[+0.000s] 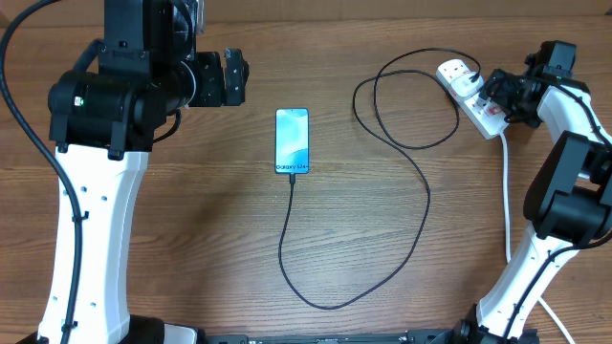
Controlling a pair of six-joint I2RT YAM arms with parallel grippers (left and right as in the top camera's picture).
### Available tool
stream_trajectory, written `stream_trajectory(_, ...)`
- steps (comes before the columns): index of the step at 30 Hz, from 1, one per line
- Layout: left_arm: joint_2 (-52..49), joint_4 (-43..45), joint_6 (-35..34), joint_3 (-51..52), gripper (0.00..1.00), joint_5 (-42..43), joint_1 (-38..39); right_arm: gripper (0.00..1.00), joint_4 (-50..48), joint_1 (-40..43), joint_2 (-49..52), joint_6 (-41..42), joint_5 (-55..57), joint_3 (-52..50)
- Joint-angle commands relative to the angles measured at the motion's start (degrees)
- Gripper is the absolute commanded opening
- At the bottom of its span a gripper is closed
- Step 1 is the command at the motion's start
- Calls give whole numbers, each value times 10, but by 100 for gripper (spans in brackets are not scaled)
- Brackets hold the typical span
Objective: Plug charger to phone and switch on socket
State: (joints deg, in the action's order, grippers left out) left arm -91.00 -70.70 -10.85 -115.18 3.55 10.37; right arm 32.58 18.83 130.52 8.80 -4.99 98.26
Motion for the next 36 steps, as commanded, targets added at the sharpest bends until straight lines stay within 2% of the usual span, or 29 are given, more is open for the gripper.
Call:
stream_trajectory(1, -2, 2, -10, 0, 100, -8, -2, 100, 19, -8, 33, -14, -24, -8)
stream_trajectory(23, -2, 2, -10, 0, 100, -8, -2, 100, 55, -8, 30, -13, -41, -3)
stream_trajectory(28, -2, 2, -10, 0, 100, -8, -2, 100, 94, 0, -25, 18, -40, 1)
stream_trajectory(36, -2, 2, -10, 0, 100, -8, -2, 100, 203, 9, -196, 50, 19, 1)
